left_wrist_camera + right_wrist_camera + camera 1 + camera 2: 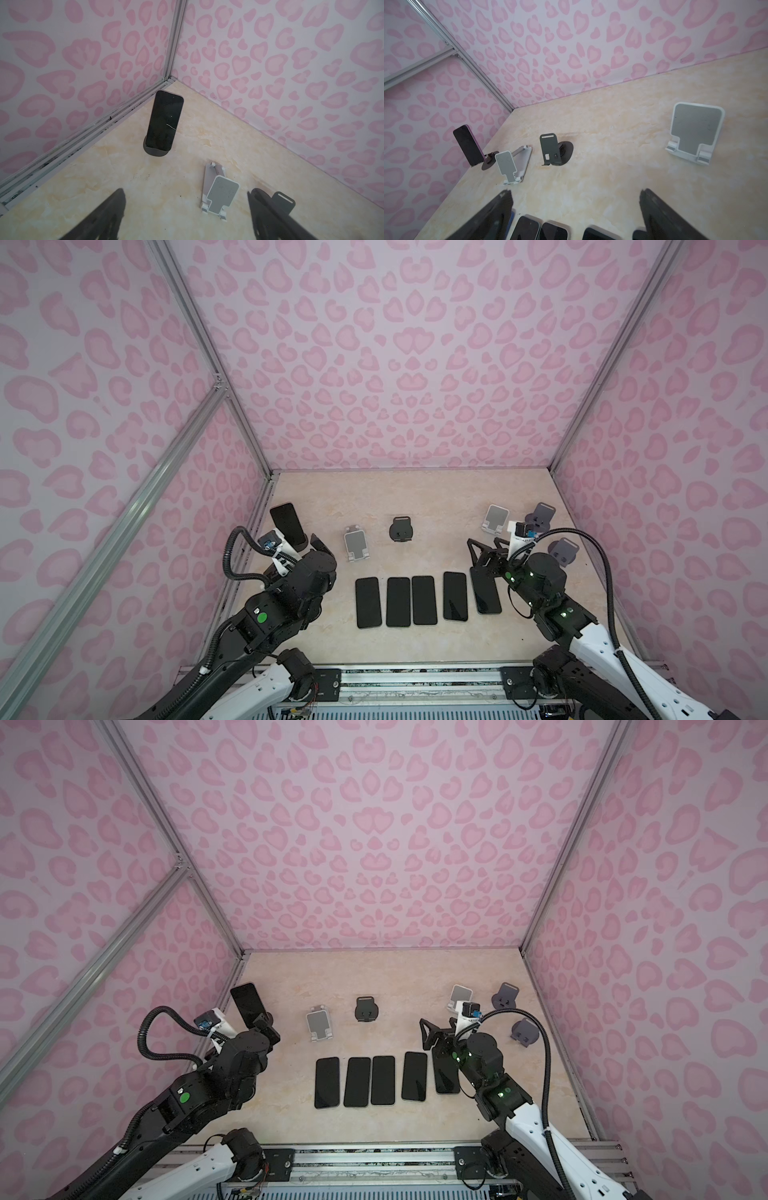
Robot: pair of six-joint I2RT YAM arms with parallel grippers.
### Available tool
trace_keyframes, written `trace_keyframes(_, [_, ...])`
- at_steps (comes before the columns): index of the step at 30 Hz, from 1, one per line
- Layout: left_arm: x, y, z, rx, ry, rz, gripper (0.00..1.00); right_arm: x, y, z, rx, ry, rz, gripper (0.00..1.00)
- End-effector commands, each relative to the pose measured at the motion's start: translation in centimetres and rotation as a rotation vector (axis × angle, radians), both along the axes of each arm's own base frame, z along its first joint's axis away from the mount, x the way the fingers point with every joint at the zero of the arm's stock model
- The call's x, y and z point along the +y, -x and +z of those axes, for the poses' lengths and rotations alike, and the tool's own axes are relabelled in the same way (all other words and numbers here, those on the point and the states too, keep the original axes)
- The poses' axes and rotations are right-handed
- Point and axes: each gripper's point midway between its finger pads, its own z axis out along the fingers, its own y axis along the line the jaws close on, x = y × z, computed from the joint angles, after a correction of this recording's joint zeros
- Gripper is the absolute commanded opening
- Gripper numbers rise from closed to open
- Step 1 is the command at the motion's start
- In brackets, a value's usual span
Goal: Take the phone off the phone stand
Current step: 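Move the left gripper toward the purple-edged phone while the right gripper draws back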
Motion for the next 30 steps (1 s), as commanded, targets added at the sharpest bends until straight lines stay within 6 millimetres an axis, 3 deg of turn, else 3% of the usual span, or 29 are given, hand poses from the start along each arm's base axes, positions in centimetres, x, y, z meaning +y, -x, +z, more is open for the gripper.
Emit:
trace_keyframes(1, [1.5, 1.2, 1.3, -0.001, -0.028, 0.018, 0.96, -2.3, 0.4, -0.6, -0.036, -0.003, -0.105, 0.98])
trace_keyframes(7, [1.1, 1.9, 1.5, 0.006, -0.048, -0.087, 0.96, -4.4, 0.6, 0.6, -0.092, -0.083, -0.221, 0.98])
trace_keyframes(13, [1.5, 0.9, 0.5, 0.107, -0.133, -0.064, 0.96, -4.0, -0.3, 1.4, -0.078, -0.069, -0.224, 0.98])
trace_keyframes(21, [3.3, -3.3, -0.8, 0.294, -0.167, -0.07, 0.96, -4.4, -1.0, 0.8, -0.026, -0.037, -0.269, 0.98])
trace_keyframes(24, [3.8, -5.7, -2.1, 0.377, -0.147, -0.119, 0.96, -4.7, -1.4, 0.5, 0.004, -0.022, -0.292, 0.98])
trace_keyframes(30, [6.9, -9.2, -5.2, 0.524, -0.124, -0.078, 0.96, -4.2, -1.9, 0.1, 0.035, -0.022, -0.267, 0.98])
